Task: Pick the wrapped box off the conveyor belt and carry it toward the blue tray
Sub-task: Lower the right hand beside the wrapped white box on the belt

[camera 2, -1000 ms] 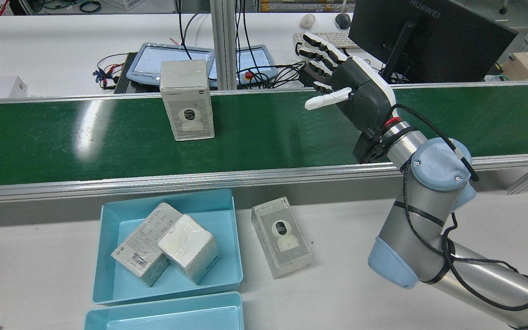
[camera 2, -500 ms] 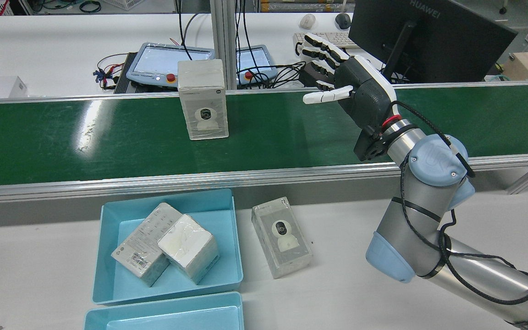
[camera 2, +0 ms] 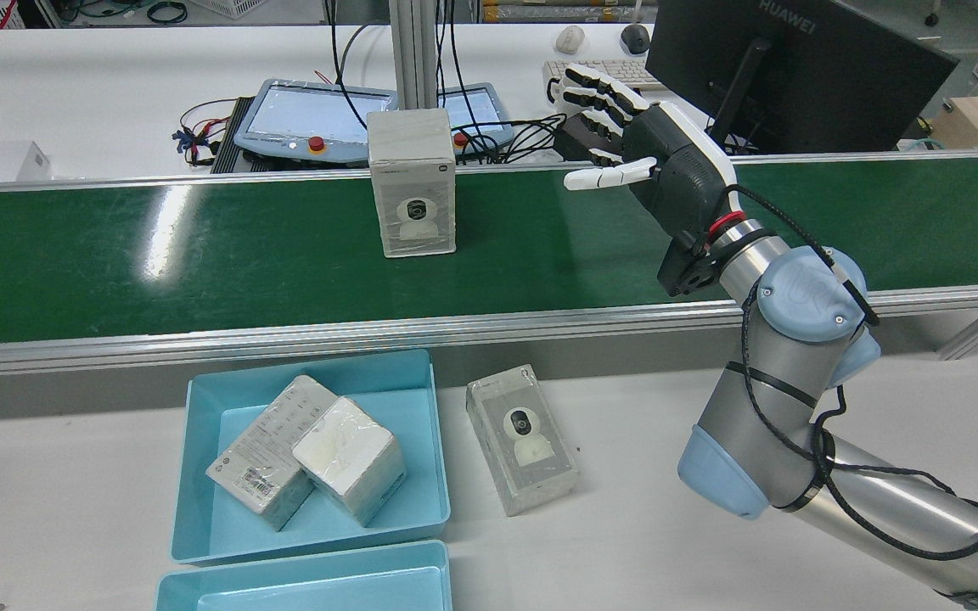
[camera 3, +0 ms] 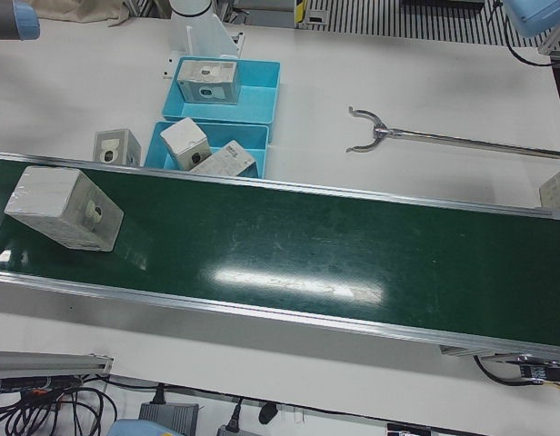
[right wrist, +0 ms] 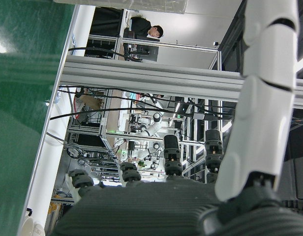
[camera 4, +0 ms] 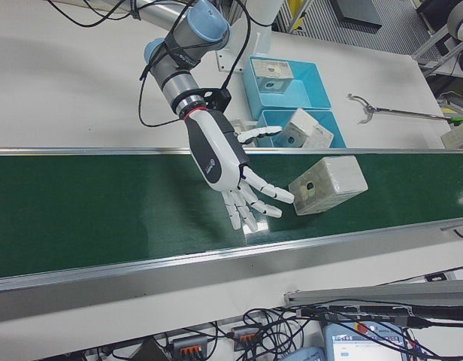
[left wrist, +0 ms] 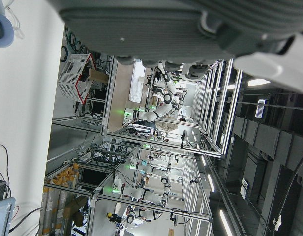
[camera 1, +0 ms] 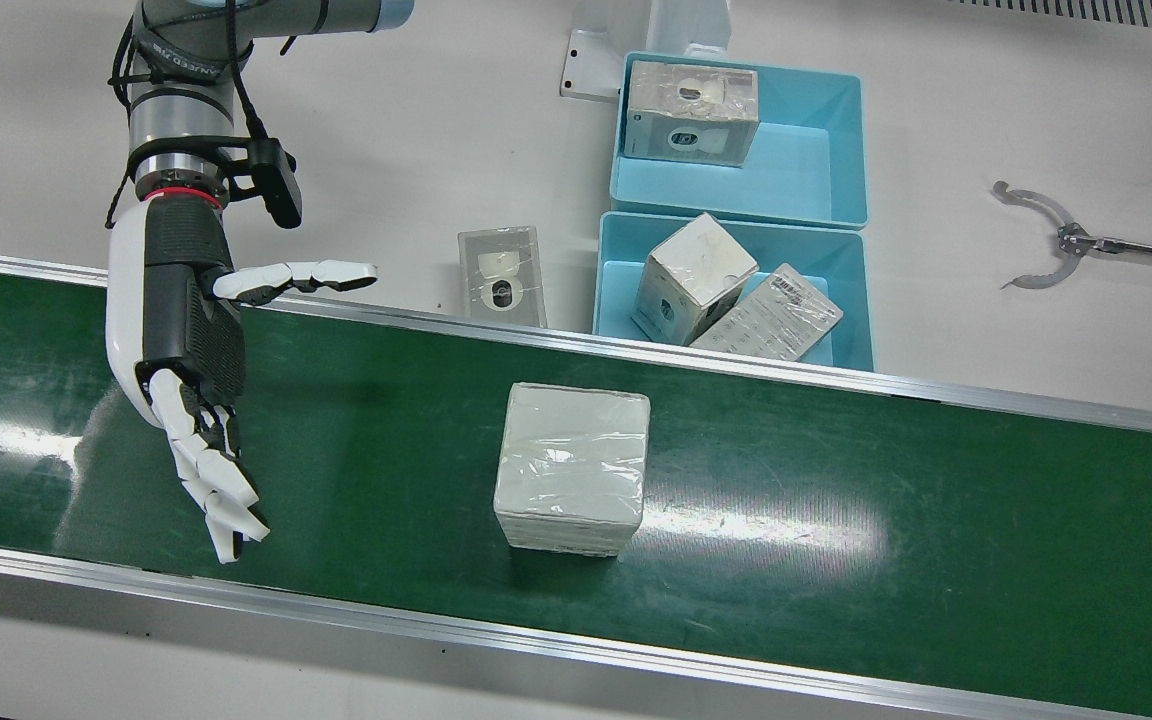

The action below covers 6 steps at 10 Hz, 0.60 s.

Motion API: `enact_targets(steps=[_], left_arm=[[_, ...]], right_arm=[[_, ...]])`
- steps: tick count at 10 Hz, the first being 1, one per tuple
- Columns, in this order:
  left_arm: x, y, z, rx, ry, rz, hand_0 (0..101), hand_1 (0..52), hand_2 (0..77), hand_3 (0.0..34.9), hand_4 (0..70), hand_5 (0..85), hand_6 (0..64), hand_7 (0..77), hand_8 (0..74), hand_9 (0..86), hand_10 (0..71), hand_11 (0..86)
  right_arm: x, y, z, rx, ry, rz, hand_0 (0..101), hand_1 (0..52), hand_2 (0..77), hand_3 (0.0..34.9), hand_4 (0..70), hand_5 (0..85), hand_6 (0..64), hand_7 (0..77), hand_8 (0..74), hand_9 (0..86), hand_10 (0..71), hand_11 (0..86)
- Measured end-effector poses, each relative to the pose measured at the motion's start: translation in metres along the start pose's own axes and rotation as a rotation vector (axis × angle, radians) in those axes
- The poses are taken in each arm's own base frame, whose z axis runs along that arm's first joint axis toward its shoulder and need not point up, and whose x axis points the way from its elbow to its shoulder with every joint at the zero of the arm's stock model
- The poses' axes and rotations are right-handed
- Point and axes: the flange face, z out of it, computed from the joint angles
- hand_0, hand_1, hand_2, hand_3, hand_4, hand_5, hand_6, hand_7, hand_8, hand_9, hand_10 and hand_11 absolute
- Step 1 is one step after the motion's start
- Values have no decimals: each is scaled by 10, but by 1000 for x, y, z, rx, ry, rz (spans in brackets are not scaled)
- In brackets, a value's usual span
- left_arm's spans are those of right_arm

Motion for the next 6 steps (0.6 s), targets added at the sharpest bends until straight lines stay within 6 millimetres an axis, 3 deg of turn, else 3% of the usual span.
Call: enact_targets(steps=[6], left_arm=[[0,0,0,0,0,0,0,0,11,0,0,5,0,5,0,5,5,0]], right_arm=[[4,-12,7,24,3,-13,458,109,114,303,142,164,0,224,16,76,27,49]])
